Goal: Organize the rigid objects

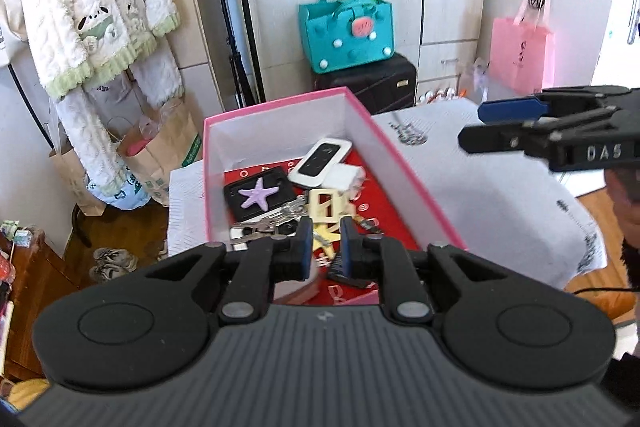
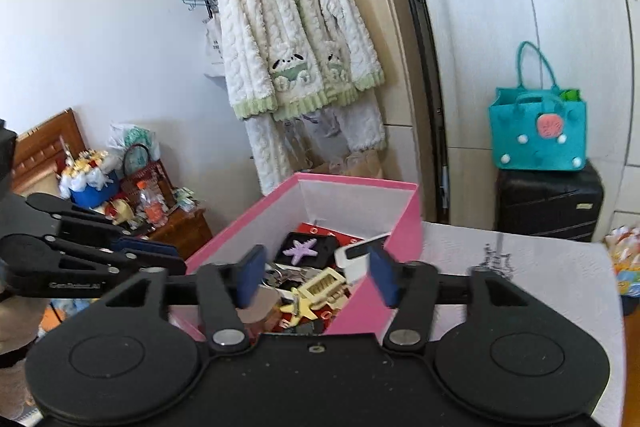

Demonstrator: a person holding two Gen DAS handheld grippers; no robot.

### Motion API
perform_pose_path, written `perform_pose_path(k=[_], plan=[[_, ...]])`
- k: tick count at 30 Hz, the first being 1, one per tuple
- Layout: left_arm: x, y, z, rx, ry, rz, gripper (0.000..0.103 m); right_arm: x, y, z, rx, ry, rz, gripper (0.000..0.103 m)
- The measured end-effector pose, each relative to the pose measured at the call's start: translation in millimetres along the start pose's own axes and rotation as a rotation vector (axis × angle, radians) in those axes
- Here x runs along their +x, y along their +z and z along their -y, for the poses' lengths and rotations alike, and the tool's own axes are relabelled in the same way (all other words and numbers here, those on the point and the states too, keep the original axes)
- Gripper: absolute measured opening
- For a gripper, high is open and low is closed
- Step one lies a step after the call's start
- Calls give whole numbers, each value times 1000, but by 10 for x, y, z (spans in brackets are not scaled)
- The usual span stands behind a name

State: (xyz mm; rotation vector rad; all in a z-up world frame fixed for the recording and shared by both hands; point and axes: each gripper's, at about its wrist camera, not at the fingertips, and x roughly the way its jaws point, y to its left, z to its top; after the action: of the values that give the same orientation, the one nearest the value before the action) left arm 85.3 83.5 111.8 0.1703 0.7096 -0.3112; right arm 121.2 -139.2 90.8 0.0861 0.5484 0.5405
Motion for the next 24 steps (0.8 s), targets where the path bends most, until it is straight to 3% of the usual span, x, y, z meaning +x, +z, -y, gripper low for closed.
perform_pose_path(k=[2,4,6,7,8,10,15,19,24], plan=[[-97,-17,35,-37,-6,16,40,-19,-41,18,27,-51,-32,103],[-193,-31,75,-43,4,40,55,-26,-64,16,56,-134,-69,103],[-254,-28,111,-44,23,54,63,-58,-63,5,65,-239,-92,103],[-277,-18,126,-47,26,55,73,-86,-57,-2,65,-276,-91,103],[-289,-9,127,-49,21,59,85,-126,-48,6,64,-299,-88,103],[-302,10,130,-70,26,74,98,-231,-27,24,75,-298,-69,103],[-228,-22,197,-102,128,76,102,-542,-45,168,156,-226,24,103],[-105,-87,261,-134,212,30,102,-564,-136,139,160,-282,-15,103],[-8,-228,313,-200,228,2,102,-590,-232,-4,112,-306,-29,103]])
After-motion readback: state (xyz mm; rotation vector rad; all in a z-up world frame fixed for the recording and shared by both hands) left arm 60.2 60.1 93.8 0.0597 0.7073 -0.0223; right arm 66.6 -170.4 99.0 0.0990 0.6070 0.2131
